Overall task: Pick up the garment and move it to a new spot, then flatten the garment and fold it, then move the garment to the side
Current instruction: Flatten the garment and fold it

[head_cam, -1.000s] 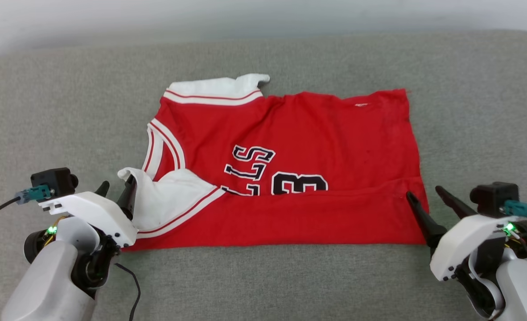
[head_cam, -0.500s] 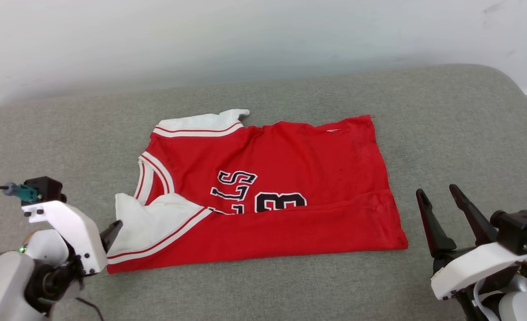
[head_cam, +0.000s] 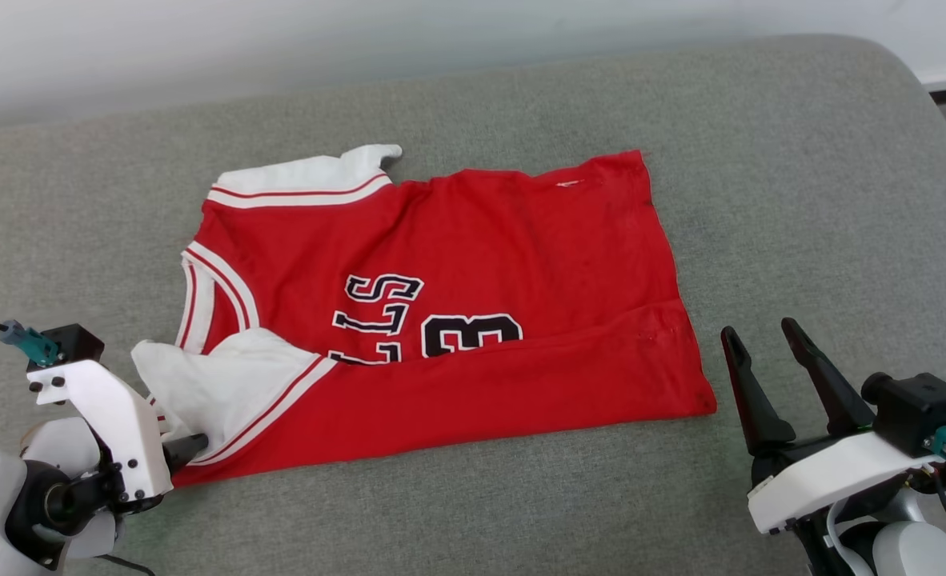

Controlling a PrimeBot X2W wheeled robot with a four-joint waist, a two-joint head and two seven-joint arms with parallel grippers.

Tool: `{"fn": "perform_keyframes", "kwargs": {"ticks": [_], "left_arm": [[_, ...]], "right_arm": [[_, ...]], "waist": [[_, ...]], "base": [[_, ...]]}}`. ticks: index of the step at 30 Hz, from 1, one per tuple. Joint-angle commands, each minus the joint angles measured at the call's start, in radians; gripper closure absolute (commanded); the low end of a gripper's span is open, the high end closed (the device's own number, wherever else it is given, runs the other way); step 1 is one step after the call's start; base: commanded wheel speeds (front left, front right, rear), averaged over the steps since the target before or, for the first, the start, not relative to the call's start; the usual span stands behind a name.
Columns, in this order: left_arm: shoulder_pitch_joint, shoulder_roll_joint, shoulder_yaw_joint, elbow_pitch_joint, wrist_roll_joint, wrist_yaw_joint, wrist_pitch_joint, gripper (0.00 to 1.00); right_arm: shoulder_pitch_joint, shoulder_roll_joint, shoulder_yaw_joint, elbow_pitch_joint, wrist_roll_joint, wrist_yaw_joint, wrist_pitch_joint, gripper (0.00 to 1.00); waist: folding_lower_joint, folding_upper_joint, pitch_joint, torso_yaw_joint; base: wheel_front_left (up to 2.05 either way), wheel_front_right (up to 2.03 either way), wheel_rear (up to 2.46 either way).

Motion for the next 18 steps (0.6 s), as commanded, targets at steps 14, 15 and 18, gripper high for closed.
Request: {"fn": "perform_keyframes", "kwargs": {"ticks": [14, 15, 18], "left_arm": [[-0.036, -0.095, -0.016, -0.004, 0.049, -0.052, -0.17, 1.0], [-0.041, -0.095, -0.016, -0.013, 0.058, -0.053, -0.183, 1.0], [-0.051, -0.099, -0.018, -0.053, 0.081, -0.05, -0.215, 1.0]], "right_arm": [[-0.021, -0.05, -0.063, 0.03, 0.059, -0.001, 0.187, 0.0], [-0.024, -0.059, -0.07, 0.04, 0.072, -0.001, 0.237, 0.0], [-0.039, -0.093, -0.09, 0.063, 0.096, -0.001, 0.396, 0.0]], "waist": [[0.0, -0.0001, -0.021, 0.072], [0.0, -0.0001, -0.023, 0.08], [0.0, -0.0001, -0.023, 0.102]], "base": [[0.0, 0.0, 0.0], [0.0, 0.0, 0.0], [0.0, 0.0, 0.0]]}}
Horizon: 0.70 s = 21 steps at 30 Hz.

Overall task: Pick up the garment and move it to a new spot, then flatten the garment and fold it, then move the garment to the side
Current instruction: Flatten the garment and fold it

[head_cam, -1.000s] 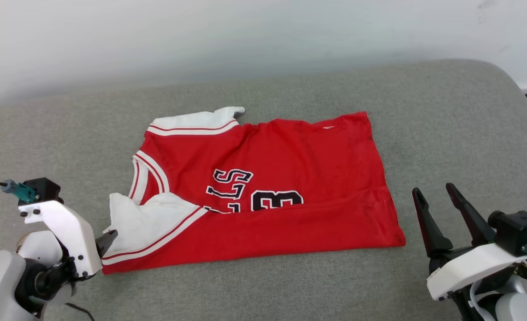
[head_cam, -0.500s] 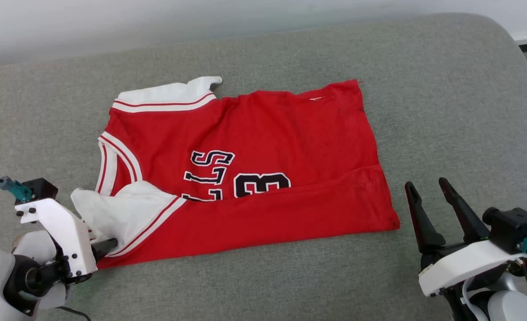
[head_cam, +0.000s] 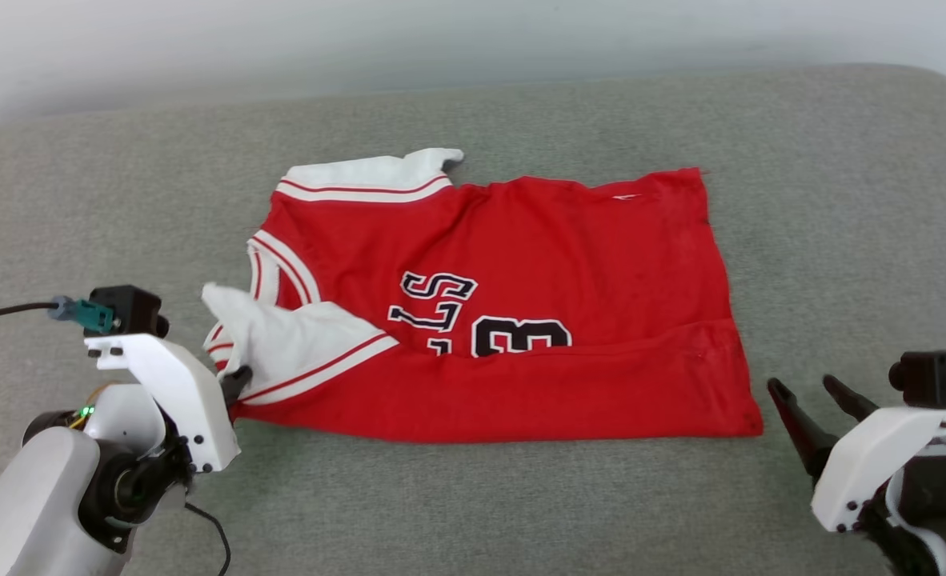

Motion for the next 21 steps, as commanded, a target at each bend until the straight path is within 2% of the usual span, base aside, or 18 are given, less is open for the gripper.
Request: {"fn": "perform_keyframes", "kwargs": {"ticks": [1, 4, 7, 11, 17, 19, 20, 21], "left_arm": [[-0.015, 0.0, -0.002, -0.021, 0.013, 0.006, -0.014, 1.0], [-0.025, 0.002, -0.007, -0.071, 0.037, 0.014, -0.033, 1.0], [-0.032, -0.004, -0.014, -0.12, 0.054, 0.022, -0.04, 1.0], [-0.04, -0.012, -0.023, -0.159, 0.069, 0.031, -0.05, 1.0], [-0.038, -0.028, -0.037, -0.158, 0.071, 0.024, -0.061, 1.0], [-0.028, -0.036, -0.035, -0.151, 0.064, 0.025, -0.069, 1.0], [-0.022, -0.037, -0.035, -0.147, 0.063, 0.026, -0.073, 1.0], [-0.017, -0.037, -0.034, -0.143, 0.063, 0.026, -0.076, 1.0]], "right_arm": [[-0.019, -0.016, -0.007, 0.004, 0.001, -0.001, 0.06, 0.0], [-0.042, -0.029, -0.01, 0.007, 0.011, -0.001, 0.194, 0.0], [-0.07, -0.033, -0.002, 0.015, 0.018, -0.001, 0.283, 0.0], [-0.123, -0.027, 0.019, 0.052, 0.016, -0.001, 0.334, 0.0], [-0.161, 0.004, 0.082, 0.175, 0.05, 0.0, 0.408, 0.0], [-0.168, 0.01, 0.102, 0.197, 0.068, 0.001, 0.41, 0.62], [-0.171, 0.008, 0.11, 0.208, 0.075, 0.001, 0.415, 1.0], [-0.172, 0.003, 0.117, 0.216, 0.078, 0.001, 0.417, 1.0]], "waist": [[0.0, -0.0001, 0.001, 0.018], [0.0, -0.0001, 0.017, 0.038], [0.0, -0.0001, 0.04, 0.055], [0.0, -0.0001, 0.077, 0.071], [0.0, -0.0001, 0.107, 0.091], [0.0, -0.0001, 0.107, 0.093], [0.0, -0.0001, 0.105, 0.093], [0.0, -0.0001, 0.101, 0.093]], "base": [[0.0, 0.0, 0.0], [0.0, 0.0, 0.0], [0.0, 0.0, 0.0], [0.0, 0.0, 0.0], [0.0, 0.0, 0.0], [0.0, 0.0, 0.0], [0.0, 0.0, 0.0], [0.0, 0.0, 0.0]]}}
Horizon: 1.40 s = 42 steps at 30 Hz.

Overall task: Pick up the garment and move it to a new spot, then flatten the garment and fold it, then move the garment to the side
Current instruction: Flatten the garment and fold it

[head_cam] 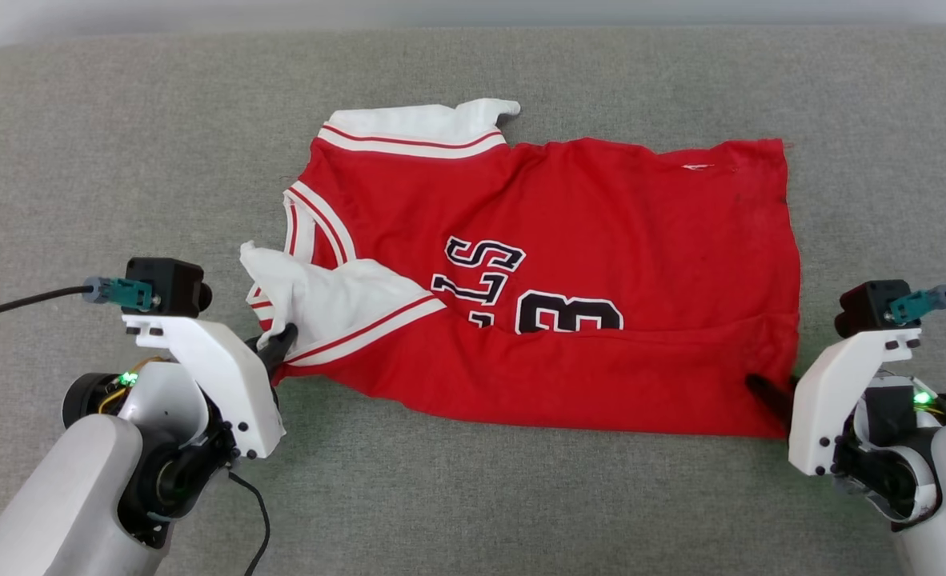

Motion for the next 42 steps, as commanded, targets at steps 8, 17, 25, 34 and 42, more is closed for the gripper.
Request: {"fn": "perform_keyframes", "kwargs": {"ticks": [8, 17, 25, 34, 42], "left_arm": [[0.046, -0.008, 0.012, 0.026, 0.005, 0.011, -0.053, 1.0], [0.141, -0.009, 0.029, 0.01, -0.002, 0.037, -0.111, 1.0], [0.321, 0.012, 0.035, -0.055, -0.03, 0.092, -0.115, 1.0], [0.395, -0.014, 0.029, -0.055, -0.071, 0.104, -0.113, 1.0], [0.333, -0.056, 0.035, 0.049, -0.079, 0.08, -0.148, 0.0]], "right_arm": [[-0.02, -0.025, 0.064, 0.041, 0.028, 0.002, -0.033, 1.0], [0.001, -0.061, 0.107, 0.028, 0.053, 0.002, -0.061, 1.0], [0.105, -0.08, 0.121, 0.005, 0.075, 0.002, -0.046, 1.0], [0.222, -0.052, 0.081, -0.011, 0.062, 0.002, -0.053, 1.0], [0.22, -0.034, 0.091, -0.002, 0.036, 0.002, -0.224, 0.0]], "waist": [[0.0, 0.0, -0.057, -0.006], [0.0, 0.0, -0.172, -0.014], [0.0, 0.0, -0.308, -0.013], [0.0, 0.0, -0.306, -0.019], [0.0, 0.0, -0.273, -0.045]], "base": [[0.0, 0.0, 0.0], [0.0, 0.0, 0.0], [0.0, 0.0, 0.0], [0.0, 0.0, 0.0], [0.0, 0.0, 0.0]]}}
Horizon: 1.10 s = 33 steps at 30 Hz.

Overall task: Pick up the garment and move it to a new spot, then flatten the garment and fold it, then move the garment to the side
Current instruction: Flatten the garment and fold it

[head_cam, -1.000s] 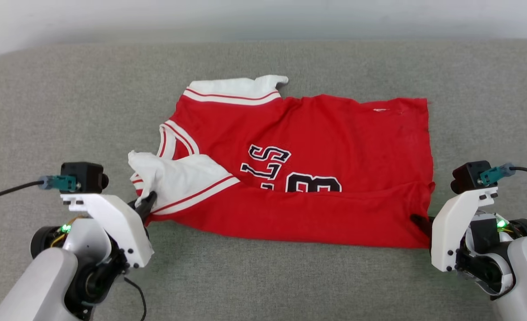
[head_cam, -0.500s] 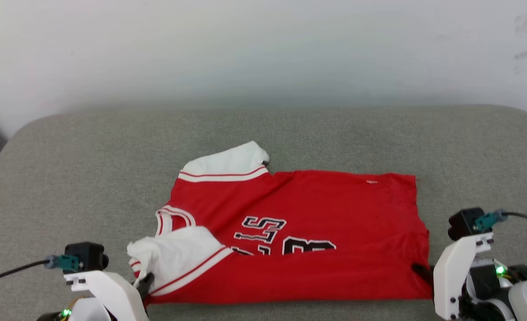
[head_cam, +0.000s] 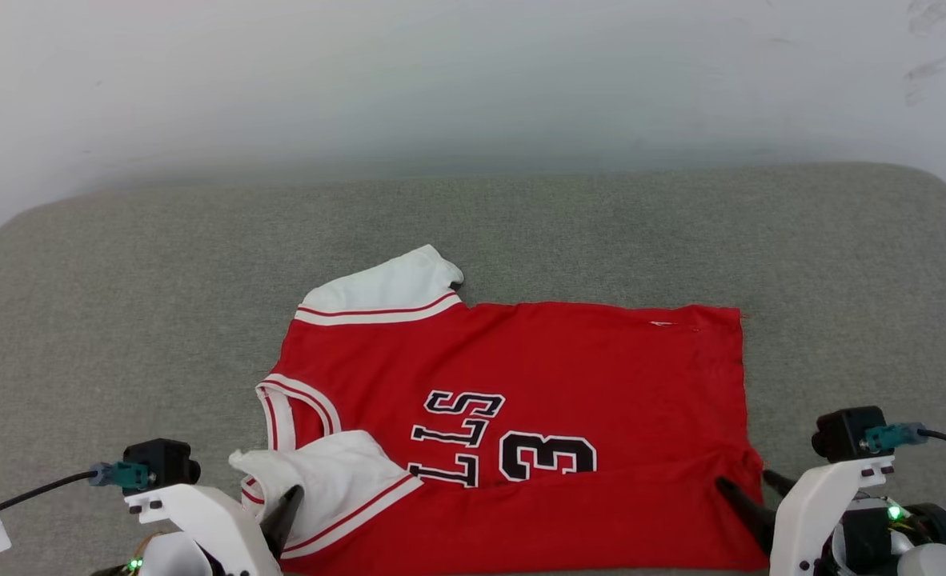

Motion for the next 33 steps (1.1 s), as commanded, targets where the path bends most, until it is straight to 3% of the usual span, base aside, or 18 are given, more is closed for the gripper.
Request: {"fn": "perform_keyframes", "kwargs": {"ticks": [1, 10, 20, 26, 33], "left_arm": [[-0.018, -0.002, 0.006, 0.005, 0.006, -0.005, -0.016, 0.0], [-0.108, 0.01, 0.068, 0.014, 0.072, -0.009, -0.17, 0.0], [-0.377, 0.03, 0.11, 0.015, 0.172, -0.021, -0.289, 0.0], [-0.571, 0.061, 0.1, 0.081, 0.16, -0.081, -0.206, 0.0], [-0.76, 0.133, 0.041, 0.189, 0.084, -0.214, 0.071, 0.0]], "right_arm": [[-0.004, 0.002, -0.001, -0.008, -0.008, -0.001, -0.032, 0.0], [-0.019, 0.042, -0.067, -0.11, -0.129, -0.001, -0.328, 0.0], [-0.091, 0.141, -0.141, -0.261, -0.231, 0.0, -0.471, 0.0], [-0.144, 0.177, -0.145, -0.313, -0.26, -0.001, -0.517, 0.0], [-0.168, 0.203, -0.131, -0.311, -0.26, 0.0, -0.547, 0.0]], "waist": [[0.0001, 0.0, 0.001, -0.006], [0.0001, 0.0, 0.009, -0.051], [0.0001, 0.0, 0.199, -0.13], [0.0001, 0.0, 0.328, -0.177], [0.0001, 0.0, 0.413, -0.226]], "base": [[0.0, 0.0, 0.0], [0.0, 0.0, 0.0], [0.0, 0.0, 0.0], [0.0, 0.0, 0.0], [0.0, 0.0, 0.0]]}}
